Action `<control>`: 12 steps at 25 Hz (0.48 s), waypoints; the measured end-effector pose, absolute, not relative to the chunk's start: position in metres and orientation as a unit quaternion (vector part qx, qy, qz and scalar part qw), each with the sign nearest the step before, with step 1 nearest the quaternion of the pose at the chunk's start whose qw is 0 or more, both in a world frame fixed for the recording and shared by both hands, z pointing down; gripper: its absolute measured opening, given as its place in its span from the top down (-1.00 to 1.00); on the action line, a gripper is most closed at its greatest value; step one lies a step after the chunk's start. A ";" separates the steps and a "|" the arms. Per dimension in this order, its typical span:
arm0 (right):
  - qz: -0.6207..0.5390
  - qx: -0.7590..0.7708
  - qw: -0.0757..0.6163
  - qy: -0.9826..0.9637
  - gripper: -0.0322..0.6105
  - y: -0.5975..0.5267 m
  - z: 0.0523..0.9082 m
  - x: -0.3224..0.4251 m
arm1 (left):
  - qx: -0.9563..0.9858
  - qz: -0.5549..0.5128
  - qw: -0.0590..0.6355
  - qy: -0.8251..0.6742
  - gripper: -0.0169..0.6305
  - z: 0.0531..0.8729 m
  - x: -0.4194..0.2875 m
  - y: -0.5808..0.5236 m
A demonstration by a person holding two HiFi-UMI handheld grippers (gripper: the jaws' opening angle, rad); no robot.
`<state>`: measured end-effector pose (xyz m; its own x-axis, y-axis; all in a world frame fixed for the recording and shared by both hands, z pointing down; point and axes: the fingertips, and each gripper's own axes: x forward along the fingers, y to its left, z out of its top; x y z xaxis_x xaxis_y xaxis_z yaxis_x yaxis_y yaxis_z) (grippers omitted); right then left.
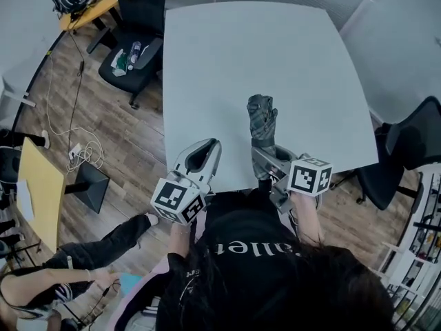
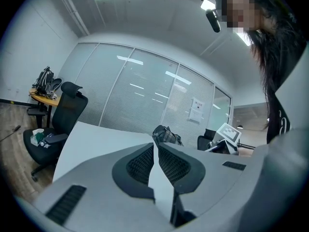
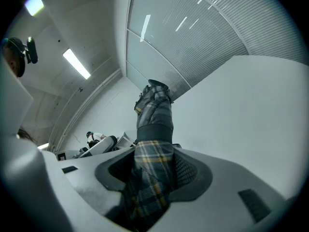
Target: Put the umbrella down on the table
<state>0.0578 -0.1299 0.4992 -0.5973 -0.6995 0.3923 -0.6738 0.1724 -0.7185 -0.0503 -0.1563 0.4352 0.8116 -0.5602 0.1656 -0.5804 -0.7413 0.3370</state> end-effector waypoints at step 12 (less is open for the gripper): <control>-0.429 -0.437 -0.031 0.790 0.26 -0.189 0.479 0.095 | 0.921 0.015 0.198 -0.335 0.82 0.432 -0.041 -0.167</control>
<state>0.0950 -0.1892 0.4786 -0.6169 -0.6636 0.4231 -0.7160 0.2501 -0.6517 -0.0408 -0.1669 0.4319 0.7746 -0.6119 0.1601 -0.6236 -0.6965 0.3551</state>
